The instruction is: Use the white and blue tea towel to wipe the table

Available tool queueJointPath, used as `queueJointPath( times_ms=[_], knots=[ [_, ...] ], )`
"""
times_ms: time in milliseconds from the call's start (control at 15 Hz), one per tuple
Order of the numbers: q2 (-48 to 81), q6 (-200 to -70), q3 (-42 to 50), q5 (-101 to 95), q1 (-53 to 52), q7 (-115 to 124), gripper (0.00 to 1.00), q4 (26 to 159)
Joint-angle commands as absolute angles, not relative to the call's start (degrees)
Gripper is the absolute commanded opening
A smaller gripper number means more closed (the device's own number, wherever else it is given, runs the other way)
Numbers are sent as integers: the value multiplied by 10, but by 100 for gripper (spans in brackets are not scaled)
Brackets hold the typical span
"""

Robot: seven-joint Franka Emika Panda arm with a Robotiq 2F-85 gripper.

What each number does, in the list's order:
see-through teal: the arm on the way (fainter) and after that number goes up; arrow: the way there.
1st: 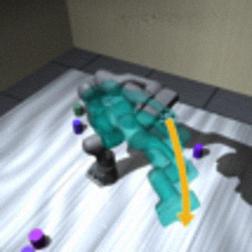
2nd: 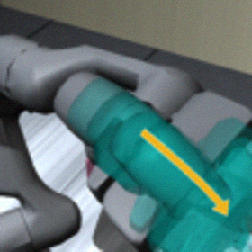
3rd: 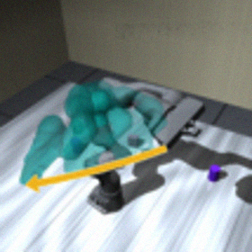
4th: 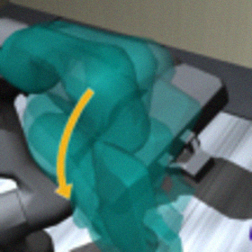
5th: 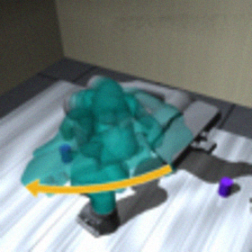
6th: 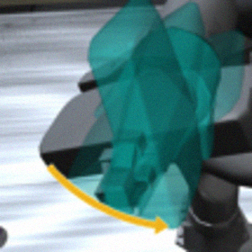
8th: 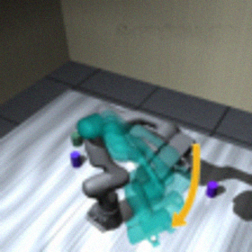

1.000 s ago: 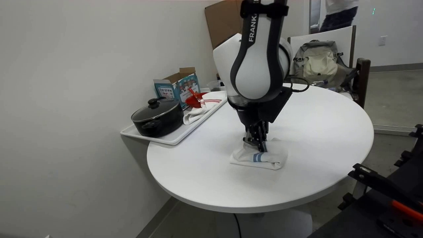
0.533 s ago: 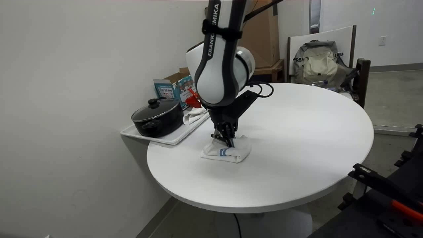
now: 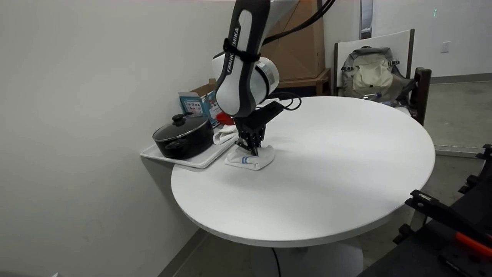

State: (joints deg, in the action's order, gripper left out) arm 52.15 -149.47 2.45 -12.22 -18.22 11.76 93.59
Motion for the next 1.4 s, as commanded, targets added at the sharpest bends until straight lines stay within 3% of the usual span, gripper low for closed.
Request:
queueJointPath(
  times_ms=[0, 600, 867, 1333],
  knots=[
    [559, -1466, 52, -98, -132, 119, 4, 880],
    [549, -1450, 146, -98, 21, 110, 4, 881],
    [509, -1442, 149, -105, 56, 82, 4, 961],
    [384, -1443, 72, -104, 45, -11, 4, 1177]
  ],
)
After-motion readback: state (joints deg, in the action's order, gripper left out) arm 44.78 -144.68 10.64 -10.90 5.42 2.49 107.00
